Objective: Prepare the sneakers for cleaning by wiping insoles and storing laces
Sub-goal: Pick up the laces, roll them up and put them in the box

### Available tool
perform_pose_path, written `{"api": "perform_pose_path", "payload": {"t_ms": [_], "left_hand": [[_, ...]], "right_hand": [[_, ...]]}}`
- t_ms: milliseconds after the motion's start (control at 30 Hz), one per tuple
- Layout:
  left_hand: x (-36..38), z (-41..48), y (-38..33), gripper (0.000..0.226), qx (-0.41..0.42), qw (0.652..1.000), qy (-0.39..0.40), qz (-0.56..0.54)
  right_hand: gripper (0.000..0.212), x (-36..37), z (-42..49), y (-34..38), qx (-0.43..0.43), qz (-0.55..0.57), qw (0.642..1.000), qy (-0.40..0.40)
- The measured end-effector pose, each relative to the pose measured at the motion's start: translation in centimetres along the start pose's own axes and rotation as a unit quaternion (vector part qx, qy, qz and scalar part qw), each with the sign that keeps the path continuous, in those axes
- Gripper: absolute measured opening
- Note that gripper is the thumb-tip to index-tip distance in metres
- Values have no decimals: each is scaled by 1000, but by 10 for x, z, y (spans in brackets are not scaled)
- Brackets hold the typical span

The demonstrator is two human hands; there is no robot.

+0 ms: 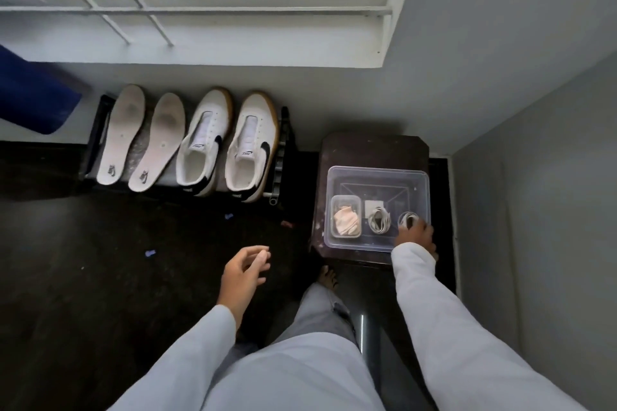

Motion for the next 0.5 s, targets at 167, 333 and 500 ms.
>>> {"api": "perform_pose_path", "payload": {"t_ms": [167,333,500], "left_hand": [[-33,3,19,12,33,999,8,42],[-89,-5,41,15,59,995,-28,78],[-165,-17,76,33,69,988,-53,127]], "right_hand": [[49,18,-54,3,-94,-32,994,-37],[49,52,-147,15,-216,-69,971,-70],[57,96,-245,28,-279,-162,945,-58]]}}
Point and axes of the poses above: each hand's wrist, its own z-axis towards the middle knuckle, its own x-axis out of the palm, y = z × x, the point moved 3 cm from there along z, towards the middle knuckle, and after that the axes turned 13 degrees about x, right-handed, at the moved point
